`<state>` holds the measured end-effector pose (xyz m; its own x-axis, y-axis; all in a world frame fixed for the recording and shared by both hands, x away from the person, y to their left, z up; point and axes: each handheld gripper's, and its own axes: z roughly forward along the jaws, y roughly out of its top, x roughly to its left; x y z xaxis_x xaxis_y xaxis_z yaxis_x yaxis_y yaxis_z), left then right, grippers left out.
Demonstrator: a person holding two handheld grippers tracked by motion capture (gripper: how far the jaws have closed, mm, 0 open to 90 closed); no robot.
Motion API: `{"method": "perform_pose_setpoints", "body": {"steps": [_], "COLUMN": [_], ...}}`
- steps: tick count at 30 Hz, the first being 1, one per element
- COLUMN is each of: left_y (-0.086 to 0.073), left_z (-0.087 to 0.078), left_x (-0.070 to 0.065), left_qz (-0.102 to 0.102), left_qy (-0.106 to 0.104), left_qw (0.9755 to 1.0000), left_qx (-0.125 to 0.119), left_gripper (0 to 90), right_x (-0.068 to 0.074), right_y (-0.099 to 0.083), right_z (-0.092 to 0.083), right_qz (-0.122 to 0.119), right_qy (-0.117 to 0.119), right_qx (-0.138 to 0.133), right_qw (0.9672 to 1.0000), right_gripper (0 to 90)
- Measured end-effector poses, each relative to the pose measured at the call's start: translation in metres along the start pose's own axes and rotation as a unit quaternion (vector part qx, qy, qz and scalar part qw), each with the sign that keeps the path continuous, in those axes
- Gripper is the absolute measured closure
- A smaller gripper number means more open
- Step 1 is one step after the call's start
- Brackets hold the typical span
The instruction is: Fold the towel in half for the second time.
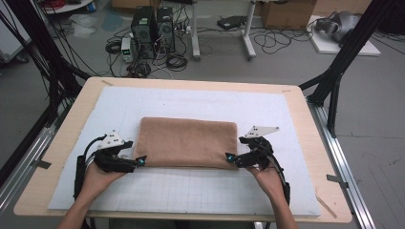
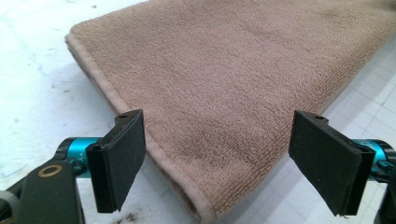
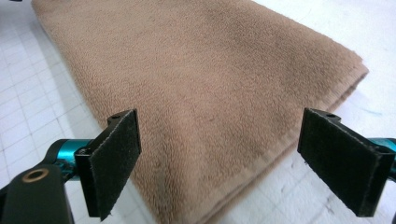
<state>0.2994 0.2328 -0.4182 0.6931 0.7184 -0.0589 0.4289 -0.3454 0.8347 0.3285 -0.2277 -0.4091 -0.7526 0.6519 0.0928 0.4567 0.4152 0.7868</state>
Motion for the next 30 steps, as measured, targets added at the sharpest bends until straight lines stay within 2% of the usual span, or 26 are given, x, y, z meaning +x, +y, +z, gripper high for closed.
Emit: {"method": "perform_pose_setpoints", "body": {"steps": [6, 12, 14, 19, 26, 30], "left_y": [-0.003, -0.005, -0.007, -0.010, -0.016, -0.019], "left_z": [-0.007, -0.014, -0.017, -0.024, -0.032, -0.034], "left_x": [-0.002, -0.001, -0.001, -0.001, -0.001, -0.001], "left_qz": [0.003, 0.003, 0.001, 0.002, 0.002, 0.001], "left_qy": [0.001, 0.004, 0.003, 0.006, 0.006, 0.006], "left_qw": [1.0000, 1.0000, 1.0000, 0.9999, 0.9999, 0.9999], "left_qx": [-0.004, -0.007, -0.007, -0.010, -0.010, -0.011], "left_gripper": [15.7, 12.1, 11.7, 11.6, 11.6, 11.5], "right_x": [0.000, 0.003, 0.004, 0.006, 0.011, 0.012], "right_y": [-0.008, -0.013, -0.016, -0.021, -0.027, -0.032], "right_z": [-0.014, -0.029, -0.034, -0.041, -0.048, -0.053], "right_qz": [0.009, 0.000, 0.003, 0.015, 0.007, 0.012], "right_qy": [-0.005, -0.005, -0.007, -0.008, -0.014, -0.017], "right_qx": [-0.016, -0.032, -0.039, -0.044, -0.042, -0.044], "right_qw": [0.9998, 0.9995, 0.9992, 0.9989, 0.9990, 0.9988], "right_gripper": [11.8, 11.8, 11.5, 11.2, 11.2, 11.2]}}
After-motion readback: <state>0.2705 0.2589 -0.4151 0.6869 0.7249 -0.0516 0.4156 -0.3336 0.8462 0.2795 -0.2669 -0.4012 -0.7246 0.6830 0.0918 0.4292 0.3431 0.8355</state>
